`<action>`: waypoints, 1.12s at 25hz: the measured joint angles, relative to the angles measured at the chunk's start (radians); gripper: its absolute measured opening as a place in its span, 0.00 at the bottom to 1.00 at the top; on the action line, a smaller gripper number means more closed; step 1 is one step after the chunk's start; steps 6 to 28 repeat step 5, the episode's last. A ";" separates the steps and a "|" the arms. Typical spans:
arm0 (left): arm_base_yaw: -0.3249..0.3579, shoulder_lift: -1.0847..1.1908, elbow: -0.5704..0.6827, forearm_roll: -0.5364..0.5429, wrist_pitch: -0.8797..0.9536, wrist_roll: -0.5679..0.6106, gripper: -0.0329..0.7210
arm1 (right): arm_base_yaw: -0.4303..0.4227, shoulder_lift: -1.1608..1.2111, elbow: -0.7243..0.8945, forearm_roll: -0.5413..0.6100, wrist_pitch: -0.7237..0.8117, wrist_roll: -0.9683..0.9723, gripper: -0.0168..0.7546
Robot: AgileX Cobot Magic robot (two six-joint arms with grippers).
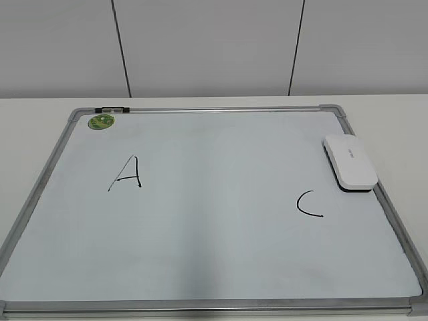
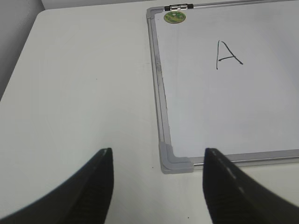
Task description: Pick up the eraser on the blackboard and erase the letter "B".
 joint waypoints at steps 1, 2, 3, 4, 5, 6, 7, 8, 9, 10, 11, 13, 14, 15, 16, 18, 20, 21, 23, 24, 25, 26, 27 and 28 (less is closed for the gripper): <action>0.000 0.000 0.000 0.000 0.000 0.000 0.63 | 0.000 0.000 0.000 0.000 0.000 0.000 0.69; 0.000 0.000 0.000 0.000 0.000 0.000 0.63 | 0.000 0.000 0.000 0.000 0.000 0.000 0.69; 0.000 0.000 0.000 0.000 0.000 0.000 0.63 | 0.000 0.000 0.000 0.000 0.000 0.000 0.69; 0.000 0.000 0.000 0.000 0.000 0.000 0.63 | 0.000 0.000 0.000 0.000 0.000 0.000 0.69; 0.000 0.000 0.000 0.000 0.000 0.000 0.63 | 0.000 0.000 0.000 0.000 0.000 0.000 0.69; 0.000 0.000 0.000 0.000 0.000 0.000 0.63 | 0.000 0.000 0.000 0.000 0.000 0.000 0.69; 0.000 0.000 0.000 0.000 0.000 0.000 0.63 | 0.000 0.000 0.000 0.000 0.000 0.000 0.69; 0.000 0.000 0.000 0.000 0.000 0.000 0.63 | 0.000 0.000 0.000 0.000 0.000 0.000 0.69; 0.000 0.000 0.000 0.000 0.000 0.000 0.63 | 0.000 0.000 0.000 0.000 0.000 0.000 0.69; 0.000 0.000 0.000 0.000 0.000 0.000 0.63 | 0.000 0.000 0.000 0.000 0.000 0.000 0.69; 0.000 0.000 0.000 0.000 0.000 0.000 0.63 | 0.000 0.000 0.000 0.000 0.000 0.000 0.69; 0.000 0.000 0.000 0.000 0.000 0.000 0.63 | 0.000 0.000 0.000 0.000 0.000 0.000 0.69; 0.000 0.000 0.000 0.000 0.000 0.000 0.63 | 0.000 0.000 0.000 0.000 0.000 0.000 0.69; 0.000 0.000 0.000 0.000 0.000 0.000 0.63 | 0.000 0.000 0.000 0.000 0.000 0.000 0.69; 0.000 0.000 0.000 0.000 0.000 0.000 0.63 | 0.000 0.000 0.000 0.000 0.000 0.000 0.69; 0.000 0.000 0.000 0.000 0.000 0.000 0.63 | 0.000 0.000 0.000 0.000 0.000 0.000 0.69; 0.000 0.000 0.000 0.000 0.000 0.000 0.63 | 0.000 0.000 0.000 0.000 0.000 0.000 0.69; 0.000 0.000 0.000 0.000 0.000 0.000 0.63 | 0.000 0.000 0.000 0.000 0.000 0.000 0.69; 0.000 0.000 0.000 0.000 0.000 0.000 0.63 | 0.000 0.000 0.000 0.000 0.000 0.000 0.69; 0.000 0.000 0.000 0.000 0.000 0.000 0.63 | 0.000 0.000 0.000 0.000 0.000 0.000 0.69; 0.000 0.000 0.000 0.000 0.000 0.000 0.63 | 0.000 0.000 0.000 0.000 0.000 0.000 0.69; 0.000 0.000 0.000 0.000 0.000 0.000 0.63 | 0.000 0.000 0.000 0.000 0.000 0.000 0.69; 0.000 0.000 0.000 0.000 0.000 0.000 0.63 | 0.000 0.000 0.000 0.000 0.000 0.000 0.69; 0.000 0.000 0.000 0.000 0.000 0.000 0.63 | 0.000 0.000 0.000 0.000 0.000 0.000 0.69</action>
